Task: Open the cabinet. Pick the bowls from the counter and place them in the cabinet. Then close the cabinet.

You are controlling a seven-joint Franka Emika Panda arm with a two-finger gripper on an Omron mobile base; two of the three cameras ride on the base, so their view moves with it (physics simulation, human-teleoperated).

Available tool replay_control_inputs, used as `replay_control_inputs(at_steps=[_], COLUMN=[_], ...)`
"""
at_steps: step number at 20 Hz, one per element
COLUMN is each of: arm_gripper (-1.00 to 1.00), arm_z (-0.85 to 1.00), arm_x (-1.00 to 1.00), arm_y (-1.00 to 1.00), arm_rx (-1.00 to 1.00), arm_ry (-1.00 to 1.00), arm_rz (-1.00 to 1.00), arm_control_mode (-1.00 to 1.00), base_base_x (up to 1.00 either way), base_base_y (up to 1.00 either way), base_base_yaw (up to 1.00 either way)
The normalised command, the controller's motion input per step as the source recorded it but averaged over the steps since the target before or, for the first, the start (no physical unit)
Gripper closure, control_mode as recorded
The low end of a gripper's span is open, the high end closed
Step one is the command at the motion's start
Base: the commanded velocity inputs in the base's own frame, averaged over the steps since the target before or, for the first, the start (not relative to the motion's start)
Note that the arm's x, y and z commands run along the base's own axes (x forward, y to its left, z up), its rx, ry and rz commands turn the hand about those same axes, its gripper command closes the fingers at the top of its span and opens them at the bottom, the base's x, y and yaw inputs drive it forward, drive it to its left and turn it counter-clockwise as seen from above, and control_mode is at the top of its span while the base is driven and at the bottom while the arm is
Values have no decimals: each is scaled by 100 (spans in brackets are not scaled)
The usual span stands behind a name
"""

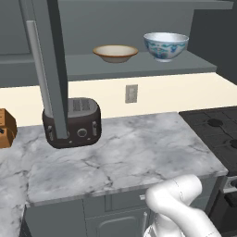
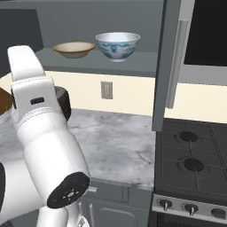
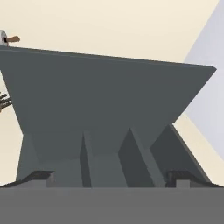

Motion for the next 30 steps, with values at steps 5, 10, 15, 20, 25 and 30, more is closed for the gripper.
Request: replay_control_inputs(at_steps=[5,10,15,20,25,30], arm_gripper=[-100,-100,-100,-100,-100,-100], arm_z=[-18,-7,-4,-19,-35,-33], arm_x=[-25,-14,-6,0,0,0], arm_y=[-57,-57,-60,-67,-73,-77], arm_rx=[0,0,0,-2,-9,-11], arm_ry=[-16,-6,-1,0,8,12], arm_rz=[0,0,0,0,0,0], arm_control_mode=[-100,-100,-100,-100,-100,-100], base_base_x=[0,0,0,0,0,0], base_base_y=[0,0,0,0,0,0], base_base_yaw=[0,0,0,0,0,0])
